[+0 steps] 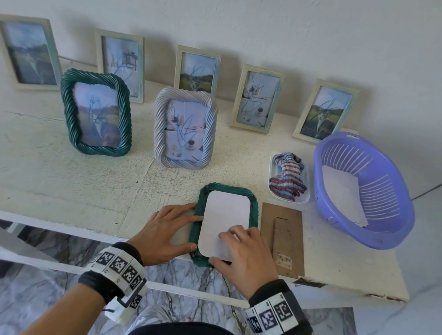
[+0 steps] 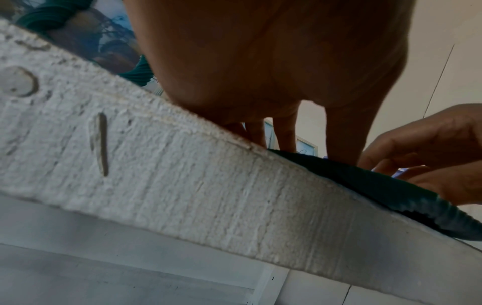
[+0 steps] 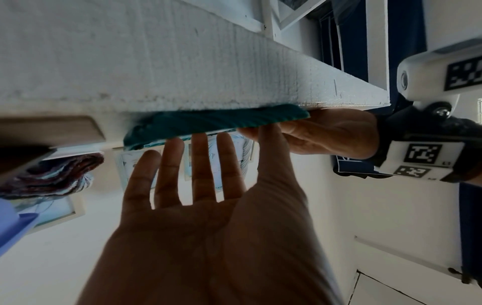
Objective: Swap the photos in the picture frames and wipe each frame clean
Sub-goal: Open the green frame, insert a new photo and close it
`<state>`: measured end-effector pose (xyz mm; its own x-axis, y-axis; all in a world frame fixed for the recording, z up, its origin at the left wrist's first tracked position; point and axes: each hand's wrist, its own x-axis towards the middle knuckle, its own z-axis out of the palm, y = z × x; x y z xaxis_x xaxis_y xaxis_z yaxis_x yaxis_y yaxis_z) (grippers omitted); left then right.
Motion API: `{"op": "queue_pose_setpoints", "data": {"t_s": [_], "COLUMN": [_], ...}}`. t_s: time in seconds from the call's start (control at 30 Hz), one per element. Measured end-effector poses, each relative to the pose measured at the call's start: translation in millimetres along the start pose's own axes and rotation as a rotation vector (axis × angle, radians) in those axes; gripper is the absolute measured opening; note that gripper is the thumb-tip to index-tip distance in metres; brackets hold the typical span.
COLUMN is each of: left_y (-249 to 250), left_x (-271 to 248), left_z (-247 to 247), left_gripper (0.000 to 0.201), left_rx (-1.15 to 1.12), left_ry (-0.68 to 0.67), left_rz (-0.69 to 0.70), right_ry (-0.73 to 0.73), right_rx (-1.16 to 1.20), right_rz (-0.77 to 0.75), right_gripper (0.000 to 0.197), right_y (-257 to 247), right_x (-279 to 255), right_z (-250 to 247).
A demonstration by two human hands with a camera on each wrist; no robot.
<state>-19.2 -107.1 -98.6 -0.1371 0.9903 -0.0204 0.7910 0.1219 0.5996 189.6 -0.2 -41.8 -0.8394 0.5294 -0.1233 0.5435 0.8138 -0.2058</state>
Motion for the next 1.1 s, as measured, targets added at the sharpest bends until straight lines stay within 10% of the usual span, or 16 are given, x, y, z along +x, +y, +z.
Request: {"op": "queue_pose_setpoints", "data": {"t_s": [0.73, 1.1], "left_y": [12.6, 15.9], "left_x": [-0.1, -0.3], "left_z": [1.0, 3.6], "left_gripper": [0.064, 0.07], "left_rx": [-0.003, 0.081], "left_ry": [0.075, 0.073], "left_rz": [-0.051, -0.082], "right_ry": [0.183, 0.203], "right_rx": [0.165, 0.362], "right_rz": [-0.016, 0.098], "right_gripper": [0.021, 0.045], "right_y": [0.4, 6.0], "right_x": [-8.0, -9.9], "right_z": [-0.1, -13.6]}}
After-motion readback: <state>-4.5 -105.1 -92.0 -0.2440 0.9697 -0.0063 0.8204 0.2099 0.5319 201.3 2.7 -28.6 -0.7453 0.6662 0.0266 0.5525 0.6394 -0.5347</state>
